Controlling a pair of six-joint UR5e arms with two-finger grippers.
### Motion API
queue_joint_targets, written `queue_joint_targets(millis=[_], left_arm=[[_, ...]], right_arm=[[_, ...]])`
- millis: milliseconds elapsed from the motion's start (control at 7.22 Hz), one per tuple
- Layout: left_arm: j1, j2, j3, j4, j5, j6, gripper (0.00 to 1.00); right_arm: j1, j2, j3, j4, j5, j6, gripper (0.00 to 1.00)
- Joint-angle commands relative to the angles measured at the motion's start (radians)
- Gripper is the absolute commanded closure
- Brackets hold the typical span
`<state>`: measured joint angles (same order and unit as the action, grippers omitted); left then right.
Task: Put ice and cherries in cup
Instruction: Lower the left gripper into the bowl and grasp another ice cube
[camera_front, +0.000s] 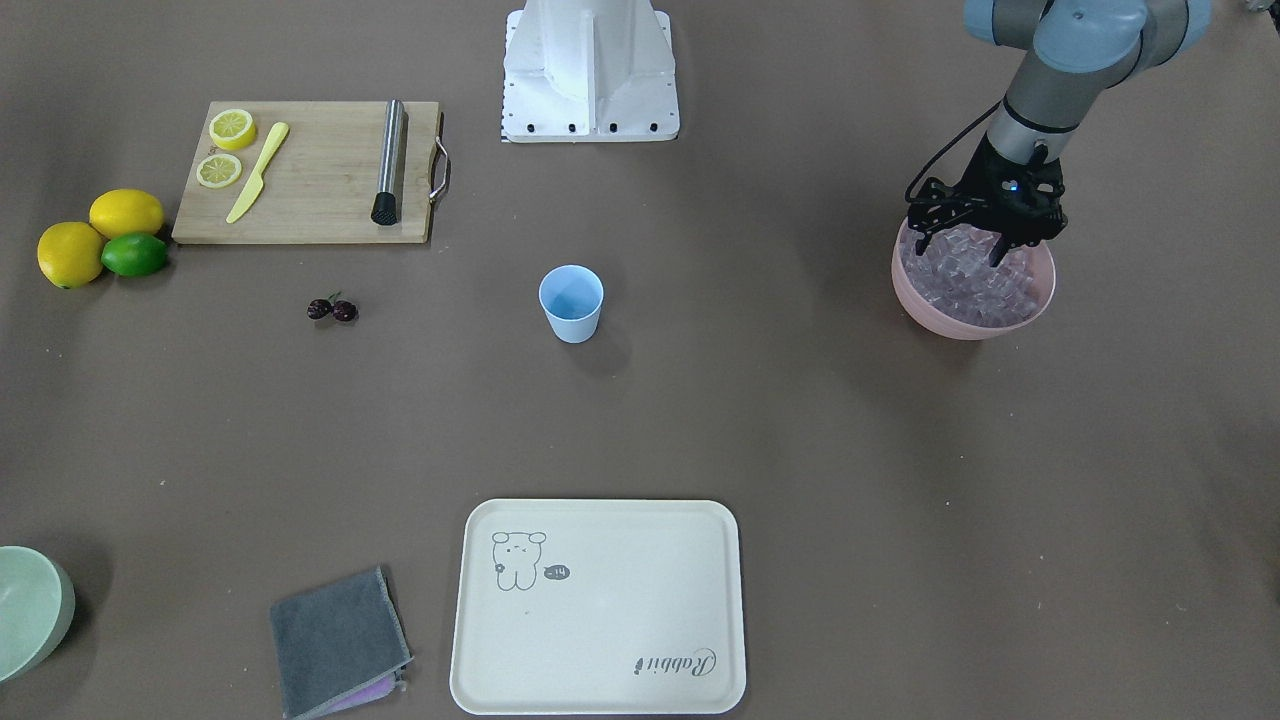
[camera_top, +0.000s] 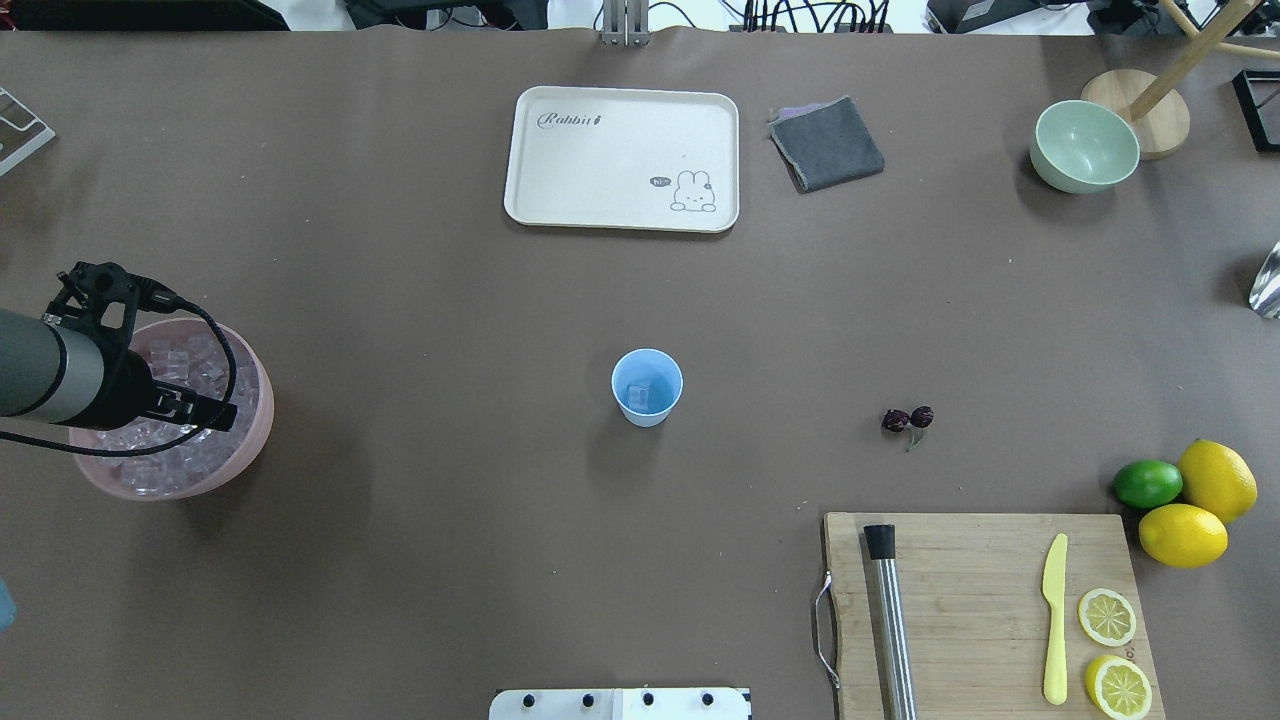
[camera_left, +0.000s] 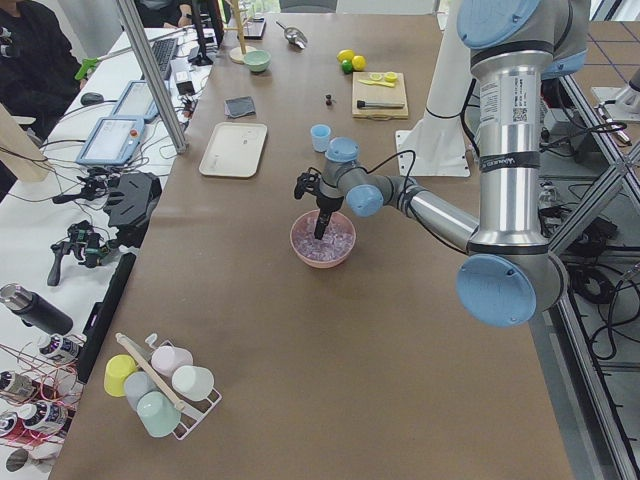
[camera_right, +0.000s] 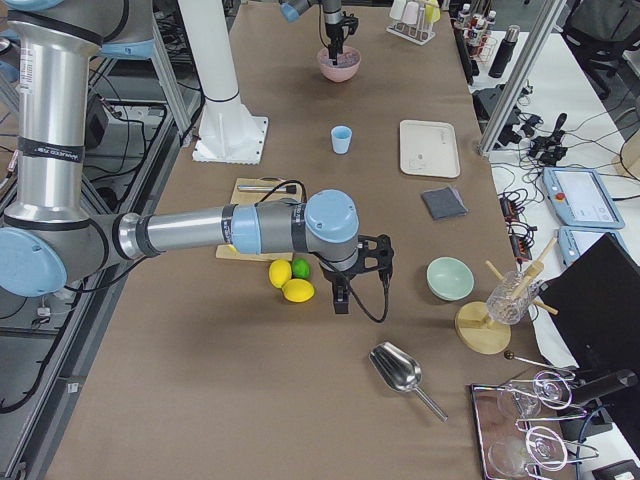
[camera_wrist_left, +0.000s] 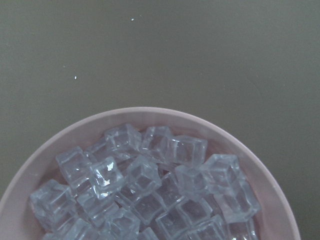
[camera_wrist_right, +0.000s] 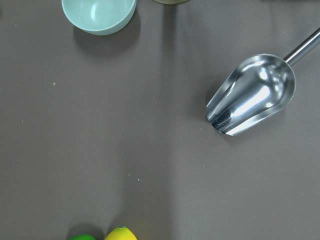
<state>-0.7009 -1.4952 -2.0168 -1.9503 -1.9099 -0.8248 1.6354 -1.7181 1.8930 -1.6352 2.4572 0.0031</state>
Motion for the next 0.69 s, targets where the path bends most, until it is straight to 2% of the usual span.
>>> queue_joint_targets(millis=[0, 277, 554], left_arm=[[0.006, -0.003, 0.012, -0.007, -0.008, 0.001, 0.12], [-0.006, 0.0, 0.03, -0.007, -0.14, 0.123, 0.12], [-0.012, 0.0, 0.041, -0.009, -0.196, 0.151, 0.12]], right_arm=[[0.0, 0.002, 0.003, 0.0, 0.0, 0.002, 0.0], [0.001, 0.002, 0.012, 0.0, 0.002, 0.002, 0.0], [0.003, 0.002, 0.014, 0.0, 0.002, 0.003, 0.0]])
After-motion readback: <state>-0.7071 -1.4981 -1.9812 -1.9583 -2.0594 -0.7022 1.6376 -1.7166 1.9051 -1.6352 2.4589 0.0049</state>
